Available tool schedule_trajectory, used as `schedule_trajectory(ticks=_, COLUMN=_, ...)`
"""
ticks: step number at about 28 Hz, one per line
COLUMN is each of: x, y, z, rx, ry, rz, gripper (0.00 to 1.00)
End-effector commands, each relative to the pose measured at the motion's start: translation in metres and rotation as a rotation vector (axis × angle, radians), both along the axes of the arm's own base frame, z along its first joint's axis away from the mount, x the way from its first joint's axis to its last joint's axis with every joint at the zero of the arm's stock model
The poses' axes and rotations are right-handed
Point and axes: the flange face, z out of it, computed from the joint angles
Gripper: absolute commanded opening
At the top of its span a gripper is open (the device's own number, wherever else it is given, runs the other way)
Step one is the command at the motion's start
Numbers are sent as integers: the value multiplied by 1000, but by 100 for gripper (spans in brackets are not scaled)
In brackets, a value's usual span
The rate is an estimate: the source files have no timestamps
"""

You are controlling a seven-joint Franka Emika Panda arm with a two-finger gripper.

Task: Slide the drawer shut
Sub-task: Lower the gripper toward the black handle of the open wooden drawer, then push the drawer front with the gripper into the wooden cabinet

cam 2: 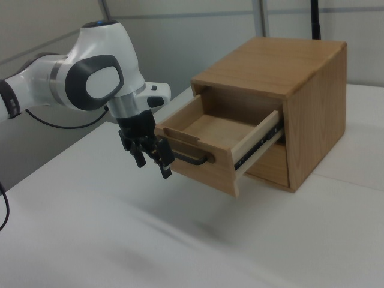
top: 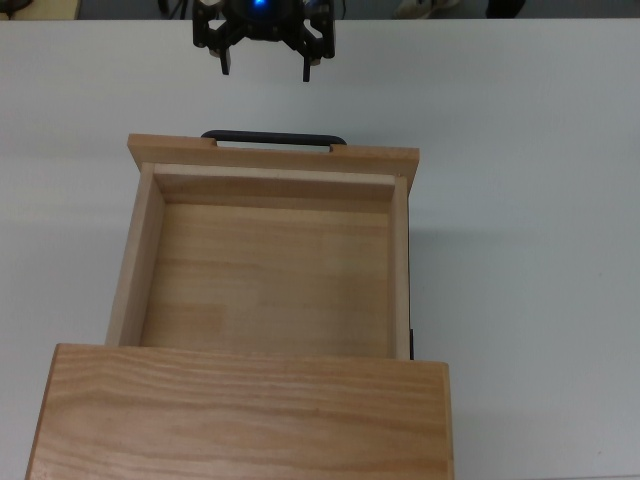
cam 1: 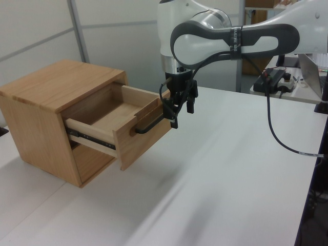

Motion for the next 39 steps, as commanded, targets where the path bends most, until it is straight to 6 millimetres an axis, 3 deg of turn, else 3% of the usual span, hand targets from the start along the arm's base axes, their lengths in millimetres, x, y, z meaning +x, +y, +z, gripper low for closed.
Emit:
schedule_trajectory(ticks=1, x=-3, y=0, z=1, rx=6, ry=12, rz=-13, gripper=92)
schedule_trajectory(ticks=4, x=-3, y=1, z=3, rx=8, ry=8, rz=-10, gripper=65)
schedule_trajectory(ticks=6, x=-3, y=1, z=3, rx=8, ry=11, rz=-19, gripper=40)
schedule_trajectory(ticks=7, x=-4, y=1, z=3, rx=7, ry=13, rz=-22, gripper=17)
schedule_trajectory(ticks=9, x=-4, y=1, z=3, rx=9, ry=14, rz=-23, gripper=1)
schedule_trajectory(ticks=21, x=6, y=2, z=-3, rx=11, ry=14, rz=-15, gripper=0)
schedule_trajectory(ticks=25, x=12, y=3, z=-16, rx=9, ry=32, rz=-12, gripper=0)
schedule_trajectory(ticks=39, x=64, y=8, z=-69, rx=6, ry=-11, rz=-15, gripper=0)
